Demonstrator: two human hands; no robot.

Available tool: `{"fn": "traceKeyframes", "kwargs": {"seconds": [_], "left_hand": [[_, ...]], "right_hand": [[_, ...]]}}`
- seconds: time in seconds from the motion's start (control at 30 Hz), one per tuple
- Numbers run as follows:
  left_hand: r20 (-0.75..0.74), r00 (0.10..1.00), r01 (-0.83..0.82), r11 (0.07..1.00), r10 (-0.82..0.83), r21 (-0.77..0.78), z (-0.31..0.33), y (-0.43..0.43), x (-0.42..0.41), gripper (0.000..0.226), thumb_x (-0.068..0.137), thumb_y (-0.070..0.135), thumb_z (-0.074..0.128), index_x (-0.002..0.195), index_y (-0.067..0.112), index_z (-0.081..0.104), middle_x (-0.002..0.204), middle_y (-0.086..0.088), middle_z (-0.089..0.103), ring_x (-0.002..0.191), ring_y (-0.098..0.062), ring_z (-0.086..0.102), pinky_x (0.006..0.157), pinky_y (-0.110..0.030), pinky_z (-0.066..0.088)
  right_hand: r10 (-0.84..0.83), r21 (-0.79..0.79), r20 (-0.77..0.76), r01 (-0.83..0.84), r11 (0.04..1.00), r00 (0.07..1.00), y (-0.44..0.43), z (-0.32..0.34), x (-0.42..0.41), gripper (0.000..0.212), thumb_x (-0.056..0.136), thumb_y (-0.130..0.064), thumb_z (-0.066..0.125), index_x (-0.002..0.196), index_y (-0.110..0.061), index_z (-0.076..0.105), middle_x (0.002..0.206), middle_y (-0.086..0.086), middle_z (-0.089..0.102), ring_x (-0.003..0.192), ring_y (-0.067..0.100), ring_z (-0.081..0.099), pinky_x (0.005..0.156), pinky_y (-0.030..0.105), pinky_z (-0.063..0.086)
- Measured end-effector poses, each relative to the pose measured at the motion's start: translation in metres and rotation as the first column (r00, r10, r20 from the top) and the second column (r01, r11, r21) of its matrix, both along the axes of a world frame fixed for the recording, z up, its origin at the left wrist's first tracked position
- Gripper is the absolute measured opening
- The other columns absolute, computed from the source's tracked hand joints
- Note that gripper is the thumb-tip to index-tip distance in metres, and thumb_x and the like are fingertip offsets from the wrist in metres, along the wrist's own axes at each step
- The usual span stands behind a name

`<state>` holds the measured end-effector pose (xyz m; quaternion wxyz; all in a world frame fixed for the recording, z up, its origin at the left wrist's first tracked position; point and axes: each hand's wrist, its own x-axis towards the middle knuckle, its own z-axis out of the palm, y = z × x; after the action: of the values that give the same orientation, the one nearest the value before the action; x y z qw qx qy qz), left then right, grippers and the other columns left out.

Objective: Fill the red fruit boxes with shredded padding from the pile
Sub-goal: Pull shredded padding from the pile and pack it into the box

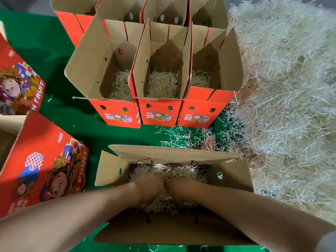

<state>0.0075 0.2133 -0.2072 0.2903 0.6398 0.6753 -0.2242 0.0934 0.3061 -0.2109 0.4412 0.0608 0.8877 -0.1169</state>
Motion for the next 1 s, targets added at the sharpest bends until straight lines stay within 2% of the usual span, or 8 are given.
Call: {"fn": "traceKeyframes", "kwargs": {"seconds": [0.1, 0.23, 0.37, 0.47, 0.57, 0.73, 0.9, 1.0], "left_hand": [[0.001, 0.996, 0.082, 0.976, -0.084, -0.2, -0.005, 0.001, -0.001, 0.055, 0.087, 0.012, 0.059, 0.138, 0.012, 0.039, 0.14, -0.017, 0.036, 0.123, -0.037, 0.044, 0.098, -0.049, 0.042], [-0.221, 0.937, 0.142, 0.871, -0.272, -0.471, -0.015, -0.012, -0.017, 0.06, 0.097, 0.03, 0.044, 0.149, 0.015, 0.019, 0.156, -0.018, -0.001, 0.139, -0.046, -0.006, 0.108, -0.067, 0.002], [-0.164, 0.945, 0.191, 0.884, -0.283, -0.427, -0.007, -0.001, -0.019, 0.042, 0.097, 0.022, 0.044, 0.136, 0.007, 0.043, 0.145, -0.023, 0.032, 0.133, -0.043, 0.03, 0.102, -0.06, 0.032], [-0.029, 0.988, 0.149, 0.982, -0.153, -0.119, 0.0, 0.013, -0.011, 0.029, 0.096, 0.009, 0.04, 0.115, 0.003, 0.06, 0.119, -0.016, 0.057, 0.101, -0.03, 0.061, 0.075, -0.035, 0.052], [0.091, 0.994, 0.064, 0.998, -0.064, -0.002, -0.003, 0.014, -0.005, 0.032, 0.094, 0.011, 0.045, 0.124, 0.008, 0.054, 0.126, -0.016, 0.054, 0.106, -0.03, 0.059, 0.086, -0.039, 0.052], [0.027, 0.979, 0.189, 0.838, -0.204, -0.511, -0.019, -0.001, -0.009, 0.05, 0.086, 0.016, 0.059, 0.135, 0.012, 0.047, 0.147, -0.014, 0.032, 0.134, -0.034, 0.03, 0.105, -0.053, 0.033], [0.093, 0.98, 0.169, 0.983, -0.175, 0.067, -0.004, 0.0, -0.009, 0.03, 0.09, 0.014, 0.055, 0.119, 0.013, 0.06, 0.138, -0.013, 0.041, 0.128, -0.033, 0.038, 0.105, -0.047, 0.037], [0.124, 0.982, 0.152, 0.984, -0.14, -0.094, -0.015, 0.002, -0.001, 0.044, 0.093, 0.018, 0.051, 0.137, 0.021, 0.044, 0.145, -0.008, 0.034, 0.132, -0.033, 0.033, 0.105, -0.05, 0.036]], "right_hand": [[0.065, -0.011, -0.04, -0.066, 0.998, 0.997, -0.005, 0.007, 0.0, 0.033, 0.087, -0.005, 0.055, 0.12, -0.004, 0.054, 0.115, 0.013, 0.06, 0.096, 0.028, 0.059, 0.07, 0.034, 0.044], [0.413, -0.046, 0.324, -0.421, 0.906, 0.851, 0.002, -0.001, 0.019, 0.039, 0.09, -0.005, 0.051, 0.129, -0.002, 0.048, 0.126, 0.015, 0.051, 0.11, 0.031, 0.053, 0.083, 0.037, 0.048], [0.369, -0.09, 0.273, -0.358, 0.929, 0.888, 0.008, 0.008, 0.022, 0.048, 0.092, -0.005, 0.048, 0.139, -0.013, 0.04, 0.13, 0.015, 0.05, 0.11, 0.033, 0.055, 0.076, 0.037, 0.048], [0.111, -0.02, -0.065, -0.112, 0.993, 0.992, 0.016, 0.028, 0.008, 0.039, 0.086, 0.003, 0.051, 0.123, -0.008, 0.054, 0.115, 0.015, 0.06, 0.101, 0.031, 0.061, 0.073, 0.036, 0.048], [0.216, 0.149, -0.022, -0.21, 0.966, 0.976, 0.03, 0.032, -0.001, 0.024, 0.088, -0.002, 0.052, 0.111, 0.0, 0.06, 0.114, 0.014, 0.062, 0.103, 0.029, 0.061, 0.078, 0.035, 0.049], [0.204, 0.164, 0.263, -0.252, 0.954, 0.943, 0.051, 0.013, 0.024, 0.049, 0.09, -0.006, 0.051, 0.138, -0.007, 0.039, 0.141, 0.013, 0.042, 0.126, 0.03, 0.043, 0.096, 0.042, 0.041], [0.178, 0.233, -0.06, -0.16, 0.959, 0.982, 0.029, 0.015, 0.019, 0.028, 0.087, -0.001, 0.054, 0.114, -0.004, 0.057, 0.117, 0.014, 0.059, 0.102, 0.03, 0.059, 0.072, 0.037, 0.047], [0.275, 0.106, 0.11, -0.287, 0.952, 0.955, 0.02, 0.009, 0.025, 0.031, 0.088, -0.004, 0.055, 0.118, -0.001, 0.055, 0.122, 0.019, 0.054, 0.108, 0.033, 0.054, 0.078, 0.039, 0.047]]}}
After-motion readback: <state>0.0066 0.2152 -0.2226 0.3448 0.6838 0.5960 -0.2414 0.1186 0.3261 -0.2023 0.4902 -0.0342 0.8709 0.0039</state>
